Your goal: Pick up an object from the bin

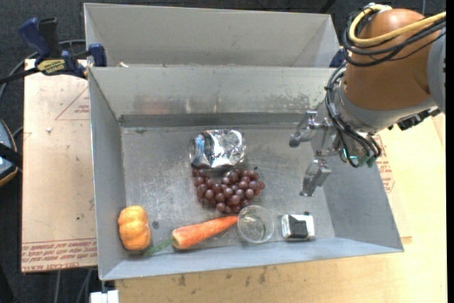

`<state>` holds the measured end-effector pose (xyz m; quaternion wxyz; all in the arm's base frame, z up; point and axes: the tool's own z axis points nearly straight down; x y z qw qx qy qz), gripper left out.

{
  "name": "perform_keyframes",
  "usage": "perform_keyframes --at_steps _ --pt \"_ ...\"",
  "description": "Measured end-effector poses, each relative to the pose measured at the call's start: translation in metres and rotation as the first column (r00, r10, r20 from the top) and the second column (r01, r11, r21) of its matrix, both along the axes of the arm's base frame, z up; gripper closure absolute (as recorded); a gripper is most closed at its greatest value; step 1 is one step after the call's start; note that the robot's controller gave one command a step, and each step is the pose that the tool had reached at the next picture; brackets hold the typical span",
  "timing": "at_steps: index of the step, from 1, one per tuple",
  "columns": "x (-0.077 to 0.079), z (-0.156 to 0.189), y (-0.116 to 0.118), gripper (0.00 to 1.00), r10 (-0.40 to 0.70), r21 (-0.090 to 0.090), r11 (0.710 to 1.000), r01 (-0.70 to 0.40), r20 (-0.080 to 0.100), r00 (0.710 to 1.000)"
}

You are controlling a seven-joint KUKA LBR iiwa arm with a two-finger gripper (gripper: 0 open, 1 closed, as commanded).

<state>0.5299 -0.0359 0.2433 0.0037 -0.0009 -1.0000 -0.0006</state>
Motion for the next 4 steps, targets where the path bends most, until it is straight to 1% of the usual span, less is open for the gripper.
perform_keyframes --at_steps 1,2,3,4 --pt "0.001 0.004 0.0 0.0 0.001 -0.001 1.0 -0.001 0.008 1.0" --pt "0.006 -0.048 0.025 0.0 0.1 -0.001 0.995 -0.1 0.012 0.995" --pt "0.013 -0.082 0.085 0.0 0.291 0.0 0.957 -0.291 0.008 0.957" --pt "0.013 -0.086 0.085 0.0 0.276 0.0 0.961 -0.276 0.008 0.961"
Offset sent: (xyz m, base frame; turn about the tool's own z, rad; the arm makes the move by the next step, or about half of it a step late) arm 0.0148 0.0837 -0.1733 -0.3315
